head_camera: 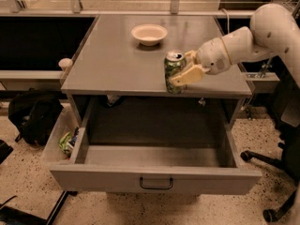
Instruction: Place green can into top drawer
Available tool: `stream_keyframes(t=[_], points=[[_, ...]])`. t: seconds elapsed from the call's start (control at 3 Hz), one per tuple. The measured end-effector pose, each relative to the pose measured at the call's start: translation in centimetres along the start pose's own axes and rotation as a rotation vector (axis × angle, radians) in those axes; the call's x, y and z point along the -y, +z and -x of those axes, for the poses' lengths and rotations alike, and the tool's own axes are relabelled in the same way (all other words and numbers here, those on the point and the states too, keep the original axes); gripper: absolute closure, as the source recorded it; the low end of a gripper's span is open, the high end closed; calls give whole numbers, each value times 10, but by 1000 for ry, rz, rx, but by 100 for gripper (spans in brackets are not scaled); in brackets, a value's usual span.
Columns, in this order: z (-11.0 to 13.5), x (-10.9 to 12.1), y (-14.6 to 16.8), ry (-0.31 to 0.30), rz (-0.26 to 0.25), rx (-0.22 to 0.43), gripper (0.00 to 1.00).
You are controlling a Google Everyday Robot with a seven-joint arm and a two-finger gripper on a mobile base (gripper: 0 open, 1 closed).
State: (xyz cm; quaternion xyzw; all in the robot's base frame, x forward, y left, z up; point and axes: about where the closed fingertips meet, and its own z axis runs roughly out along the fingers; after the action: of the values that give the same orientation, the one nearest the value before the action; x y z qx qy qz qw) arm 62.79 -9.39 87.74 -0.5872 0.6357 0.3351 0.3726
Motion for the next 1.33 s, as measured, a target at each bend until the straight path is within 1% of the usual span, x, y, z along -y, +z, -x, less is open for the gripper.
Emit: stream_keyframes(t=[0.33, 0.67, 1.0, 1.33], points=[[16, -77, -32, -51, 8, -26, 100], [-6, -148, -25, -15, 91, -72, 100], [-5, -148, -25, -16, 90, -71, 100], [-23, -154, -9, 12, 85, -31, 100]])
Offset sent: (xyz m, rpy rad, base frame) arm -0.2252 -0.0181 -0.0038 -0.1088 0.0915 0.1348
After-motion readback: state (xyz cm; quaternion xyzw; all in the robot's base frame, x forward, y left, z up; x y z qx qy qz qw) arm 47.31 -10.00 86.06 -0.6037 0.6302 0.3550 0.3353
